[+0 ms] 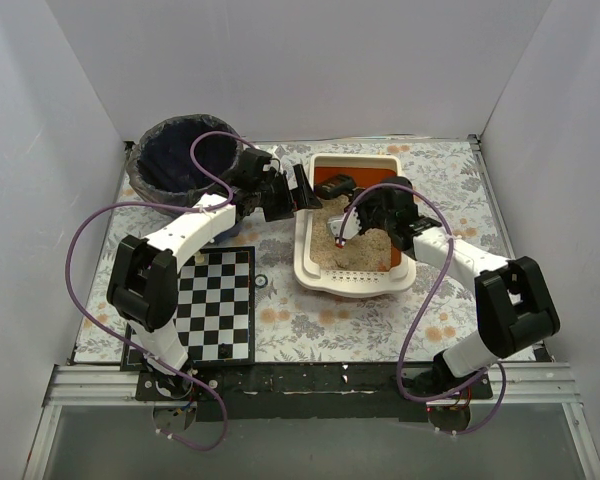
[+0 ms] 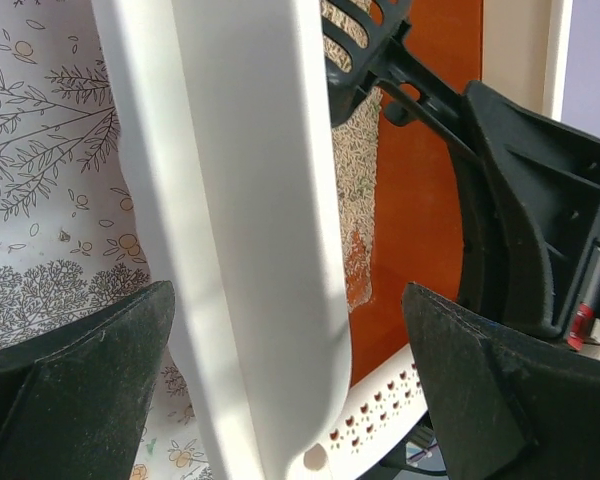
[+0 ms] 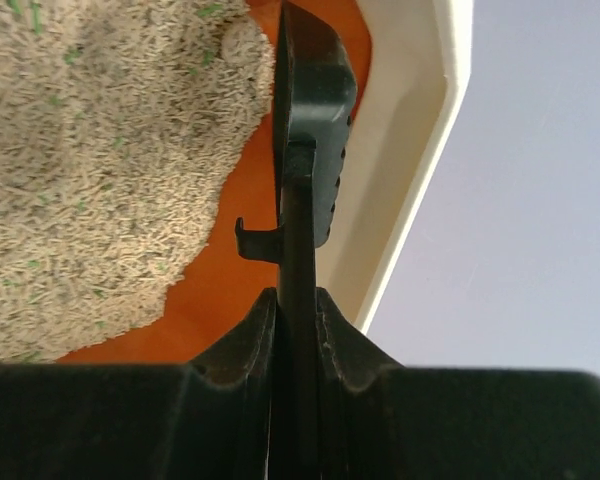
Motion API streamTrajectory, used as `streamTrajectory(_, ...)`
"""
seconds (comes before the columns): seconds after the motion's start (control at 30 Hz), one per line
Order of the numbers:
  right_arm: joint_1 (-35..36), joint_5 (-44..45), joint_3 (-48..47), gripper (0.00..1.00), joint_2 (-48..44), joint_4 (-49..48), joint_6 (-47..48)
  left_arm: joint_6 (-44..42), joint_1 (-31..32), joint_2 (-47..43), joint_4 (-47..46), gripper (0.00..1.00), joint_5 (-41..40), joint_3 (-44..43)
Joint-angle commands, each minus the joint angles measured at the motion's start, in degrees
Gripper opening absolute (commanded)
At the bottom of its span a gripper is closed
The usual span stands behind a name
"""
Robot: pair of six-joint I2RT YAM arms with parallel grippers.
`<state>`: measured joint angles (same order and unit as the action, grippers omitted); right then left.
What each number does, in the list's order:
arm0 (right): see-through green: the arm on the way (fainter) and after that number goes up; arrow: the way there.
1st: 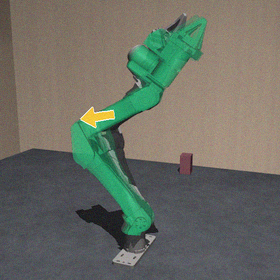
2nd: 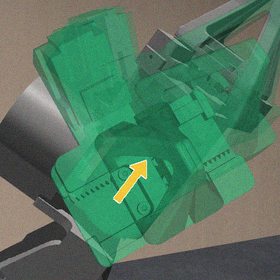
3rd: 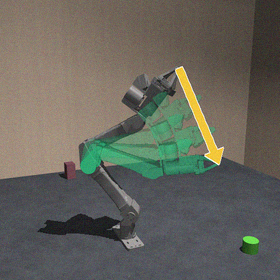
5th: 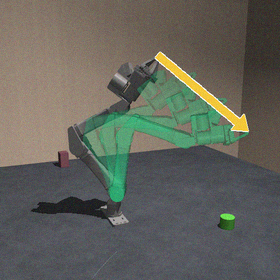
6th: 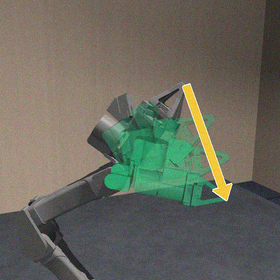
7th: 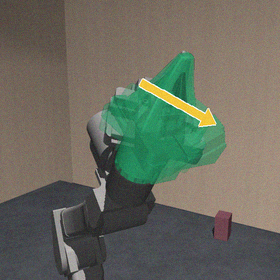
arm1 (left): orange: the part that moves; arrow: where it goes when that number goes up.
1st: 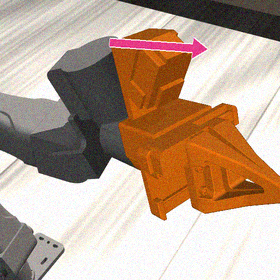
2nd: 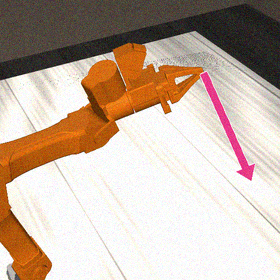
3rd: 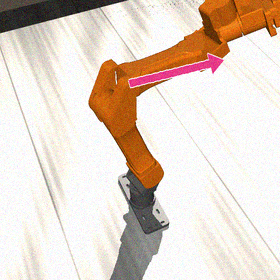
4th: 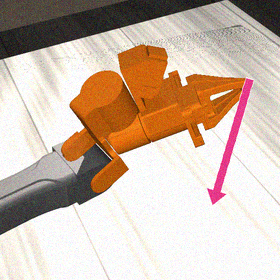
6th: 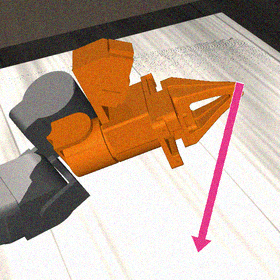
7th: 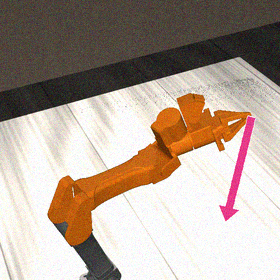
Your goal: Clean the litter box
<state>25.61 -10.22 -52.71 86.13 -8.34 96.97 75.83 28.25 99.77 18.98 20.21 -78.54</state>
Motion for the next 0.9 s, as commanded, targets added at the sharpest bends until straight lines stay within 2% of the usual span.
streamTrajectory(0.0,0.85,2.75,-1.35,0.01,2.91,-3.11,-0.47,-0.60,0.14,-0.98,0.09,0.98,0.62,-1.26)
streamTrajectory(0.1,1.29,3.27,1.46,0.01,1.51,-0.91,2.16,-0.77,0.14,-1.33,0.18,0.98,0.45,-1.09)
streamTrajectory(0.3,1.90,6.87,1.29,0.01,-3.67,14.21,2.70,-0.95,0.14,-1.50,0.27,0.98,0.18,-0.82)
streamTrajectory(0.4,1.90,7.84,3.13,0.01,-9.20,14.40,2.08,-0.69,0.14,-1.50,0.00,0.98,0.45,-0.47)
streamTrajectory(0.57,1.90,3.72,5.42,0.01,-16.69,11.16,-0.80,-0.60,0.14,-1.68,-0.88,0.98,0.89,0.23)
streamTrajectory(0.67,1.90,2.40,4.37,0.01,-14.68,9.32,-3.53,-0.60,0.14,-1.68,-1.05,0.98,1.24,0.41)
streamTrajectory(0.87,2.17,7.84,-3.00,0.01,-3.88,3.24,-11.53,-0.42,0.14,-0.80,-1.58,0.98,1.50,-0.64)
